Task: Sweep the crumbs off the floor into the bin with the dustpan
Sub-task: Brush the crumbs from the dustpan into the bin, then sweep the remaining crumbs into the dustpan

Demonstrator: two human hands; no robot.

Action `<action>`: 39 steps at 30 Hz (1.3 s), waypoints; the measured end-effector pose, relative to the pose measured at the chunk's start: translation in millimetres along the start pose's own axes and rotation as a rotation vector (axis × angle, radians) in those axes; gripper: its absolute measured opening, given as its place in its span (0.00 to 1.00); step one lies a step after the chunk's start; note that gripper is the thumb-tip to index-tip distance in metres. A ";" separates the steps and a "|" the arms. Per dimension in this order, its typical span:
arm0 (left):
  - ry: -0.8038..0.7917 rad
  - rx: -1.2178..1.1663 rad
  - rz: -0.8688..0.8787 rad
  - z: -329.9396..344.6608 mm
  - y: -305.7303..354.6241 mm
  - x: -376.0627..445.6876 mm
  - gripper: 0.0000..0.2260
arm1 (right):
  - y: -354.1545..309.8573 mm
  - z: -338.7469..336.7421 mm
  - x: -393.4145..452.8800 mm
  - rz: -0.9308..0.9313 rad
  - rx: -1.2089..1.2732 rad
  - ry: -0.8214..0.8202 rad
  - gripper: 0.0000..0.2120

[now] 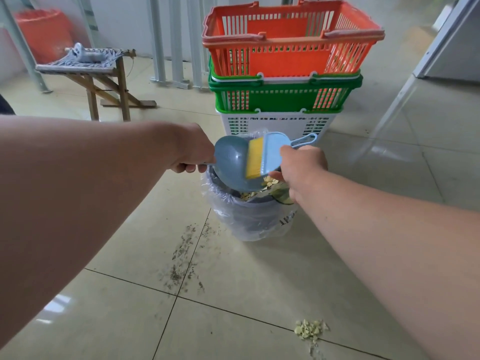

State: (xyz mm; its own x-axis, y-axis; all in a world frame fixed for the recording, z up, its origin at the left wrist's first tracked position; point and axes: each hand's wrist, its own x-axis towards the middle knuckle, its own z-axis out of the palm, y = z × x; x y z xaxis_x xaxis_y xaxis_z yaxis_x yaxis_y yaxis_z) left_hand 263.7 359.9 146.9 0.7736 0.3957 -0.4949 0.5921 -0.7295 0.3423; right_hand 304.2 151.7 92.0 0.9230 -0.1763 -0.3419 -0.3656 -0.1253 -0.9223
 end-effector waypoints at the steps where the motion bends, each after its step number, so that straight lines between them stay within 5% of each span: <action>1: 0.001 -0.008 0.006 0.0 0.7 -0.6 0.14 | 0.6 1.8 -3.6 0.042 0.063 -0.081 0.04; 3: -0.010 -0.005 0.029 -0.3 1.7 -2.9 0.14 | 3.1 2.4 -3.2 0.031 -0.036 -0.095 0.06; 6: -0.013 0.043 0.051 -2.4 -0.1 -9.8 0.14 | 1.0 -13.5 3.3 -0.082 -0.300 0.114 0.09; 22: -0.039 -0.417 0.090 41.7 -40.0 -127.0 0.10 | 16.8 -127.4 -81.3 0.112 0.374 0.022 0.06; 32: -0.175 -0.540 0.045 151.7 -74.7 -241.5 0.07 | 99.6 -221.5 -182.9 0.254 0.278 0.017 0.06; 39: -0.121 -0.457 0.009 247.6 -108.2 -291.7 0.09 | 186.8 -253.4 -230.1 0.420 0.232 -0.025 0.04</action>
State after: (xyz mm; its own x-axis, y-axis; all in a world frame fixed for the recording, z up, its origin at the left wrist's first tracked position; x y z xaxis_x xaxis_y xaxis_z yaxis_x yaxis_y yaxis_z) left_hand -81.9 185.3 56.5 0.7632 0.3032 -0.5706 0.6454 -0.4011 0.6501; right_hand -6.8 -78.5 44.0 0.7046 -0.1414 -0.6953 -0.6739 0.1733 -0.7182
